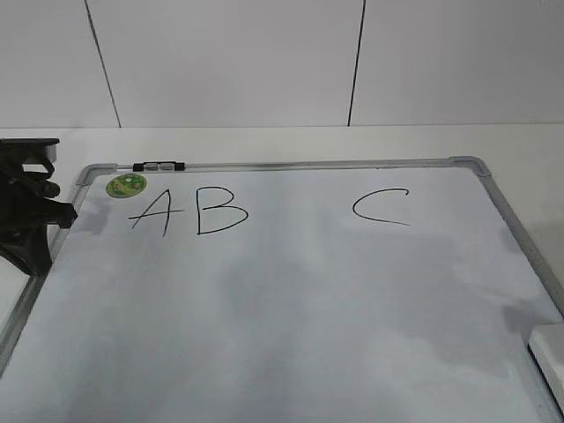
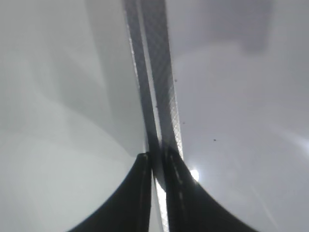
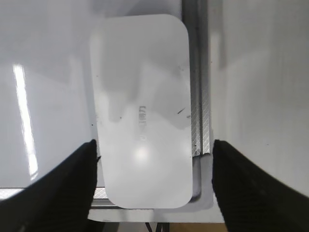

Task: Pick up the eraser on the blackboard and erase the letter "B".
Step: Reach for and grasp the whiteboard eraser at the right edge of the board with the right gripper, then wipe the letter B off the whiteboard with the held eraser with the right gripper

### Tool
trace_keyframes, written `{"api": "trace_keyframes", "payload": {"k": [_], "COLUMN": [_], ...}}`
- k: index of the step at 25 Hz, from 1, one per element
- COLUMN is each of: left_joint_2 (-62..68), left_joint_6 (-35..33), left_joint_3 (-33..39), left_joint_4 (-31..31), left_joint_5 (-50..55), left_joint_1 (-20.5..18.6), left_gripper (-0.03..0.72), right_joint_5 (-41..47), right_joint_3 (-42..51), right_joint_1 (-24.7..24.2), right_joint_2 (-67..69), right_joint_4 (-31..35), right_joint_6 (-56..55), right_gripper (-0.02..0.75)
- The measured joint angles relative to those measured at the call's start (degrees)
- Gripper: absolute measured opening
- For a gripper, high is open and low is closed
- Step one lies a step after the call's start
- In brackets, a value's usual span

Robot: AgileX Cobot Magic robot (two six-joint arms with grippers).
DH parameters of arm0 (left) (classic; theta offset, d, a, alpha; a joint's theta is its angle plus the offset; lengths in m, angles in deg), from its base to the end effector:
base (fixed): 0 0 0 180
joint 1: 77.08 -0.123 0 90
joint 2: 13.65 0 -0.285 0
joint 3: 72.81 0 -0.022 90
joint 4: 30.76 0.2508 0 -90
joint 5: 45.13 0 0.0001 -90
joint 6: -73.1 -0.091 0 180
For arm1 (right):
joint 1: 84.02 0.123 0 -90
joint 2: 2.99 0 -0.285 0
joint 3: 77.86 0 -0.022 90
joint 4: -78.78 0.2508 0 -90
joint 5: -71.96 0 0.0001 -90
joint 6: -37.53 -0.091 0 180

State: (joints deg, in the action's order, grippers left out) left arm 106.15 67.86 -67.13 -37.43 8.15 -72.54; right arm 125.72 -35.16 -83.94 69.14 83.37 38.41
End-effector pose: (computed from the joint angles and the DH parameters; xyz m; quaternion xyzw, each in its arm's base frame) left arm 0.3590 -0.0370 0.1521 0.0509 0.9975 -0.0469 0.0111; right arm 0.1674 0.0061 0.2199 0.0120 0.9944 0.0338 0.0996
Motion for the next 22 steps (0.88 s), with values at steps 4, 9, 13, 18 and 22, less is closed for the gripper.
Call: {"api": "trace_keyframes", "payload": {"k": [4,9,13,18,22], "left_joint_2": [0.0,0.0,0.0,0.0,0.0], "left_joint_6": [0.0,0.0,0.0,0.0,0.0], "left_joint_3": [0.0,0.0,0.0,0.0,0.0], "left_joint_4": [0.0,0.0,0.0,0.0,0.0], "left_joint_5": [0.0,0.0,0.0,0.0,0.0], "left_joint_1": [0.0,0.0,0.0,0.0,0.0], "left_gripper": [0.038,0.038,0.038,0.038,0.038], "right_joint_5": [-0.23,-0.47,-1.54,-2.02,-2.51], "right_joint_3": [0.32,0.32,0.32,0.32,0.32], "right_joint_1": [0.0,0.0,0.0,0.0,0.0], "right_joint_2": [-0.33,-0.33,-0.2,3.41,6.11], "right_joint_4": [0.53,1.89,1.86,1.62,2.83], "right_joint_6": [0.11,0.22,0.34,1.2,1.59], "right_gripper": [0.591,0.591,0.628,0.668,0.668]}}
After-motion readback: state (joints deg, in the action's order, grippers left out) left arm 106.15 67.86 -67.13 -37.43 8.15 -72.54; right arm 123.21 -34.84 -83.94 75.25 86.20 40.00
